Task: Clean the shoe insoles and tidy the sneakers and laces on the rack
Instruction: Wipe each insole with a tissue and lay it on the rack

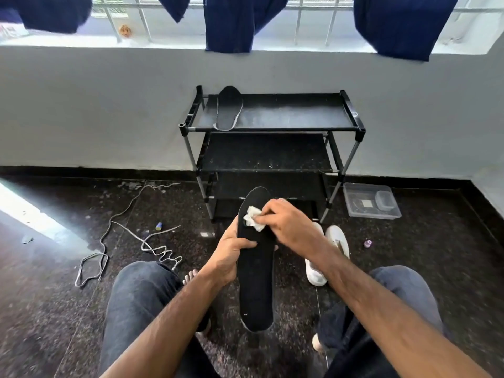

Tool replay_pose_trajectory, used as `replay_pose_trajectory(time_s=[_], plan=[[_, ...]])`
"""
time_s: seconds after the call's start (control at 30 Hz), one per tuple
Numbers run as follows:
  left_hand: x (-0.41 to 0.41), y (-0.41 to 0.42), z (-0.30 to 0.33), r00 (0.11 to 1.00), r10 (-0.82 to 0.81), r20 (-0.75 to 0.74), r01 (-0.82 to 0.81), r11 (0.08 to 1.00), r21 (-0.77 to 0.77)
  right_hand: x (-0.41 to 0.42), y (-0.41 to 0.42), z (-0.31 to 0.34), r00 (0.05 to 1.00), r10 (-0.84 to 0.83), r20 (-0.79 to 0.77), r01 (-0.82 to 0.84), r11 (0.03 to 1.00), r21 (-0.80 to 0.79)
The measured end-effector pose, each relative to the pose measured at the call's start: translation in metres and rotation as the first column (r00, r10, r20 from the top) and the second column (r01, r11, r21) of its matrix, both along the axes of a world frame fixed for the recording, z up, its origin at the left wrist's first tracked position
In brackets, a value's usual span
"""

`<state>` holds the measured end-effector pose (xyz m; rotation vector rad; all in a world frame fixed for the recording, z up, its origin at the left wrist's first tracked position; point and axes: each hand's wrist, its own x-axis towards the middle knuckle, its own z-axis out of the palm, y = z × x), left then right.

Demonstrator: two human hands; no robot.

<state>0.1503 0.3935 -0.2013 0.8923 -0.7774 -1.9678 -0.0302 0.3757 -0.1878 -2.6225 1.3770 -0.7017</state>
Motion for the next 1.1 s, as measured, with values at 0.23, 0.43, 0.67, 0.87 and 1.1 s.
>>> replay_pose_trajectory(time_s=[0.23,0.43,0.67,0.87,1.1], plan=[[0.001,-0.001,0.0,0.998,0.026,-0.058,-0.026,1.0,0.01,-0.017,-0.004,0.005,0.85,-0.465,0.247,0.475,0.88,0.021],[-0.001,0.0,0.003,0.999,0.011,0.043,-0.011,1.0,-0.002,0.016,0.023,-0.004,0.996,-0.059,-0.071,0.05,0.991,-0.12],[-0.001,-0.003,0.004,0.994,0.056,-0.089,-0.055,0.998,0.013,-0.011,-0.006,0.003,0.867,-0.437,0.238,0.457,0.889,-0.035],[-0.007,-0.023,0.001,0.999,0.041,-0.031,-0.035,0.982,0.184,0.014,0.007,-0.003,0.933,-0.216,0.289,0.212,0.976,0.047],[-0.003,-0.036,-0.033,0.998,0.055,0.001,-0.054,0.98,0.192,0.04,0.014,-0.039,0.959,-0.101,0.264,0.061,0.986,0.154]])
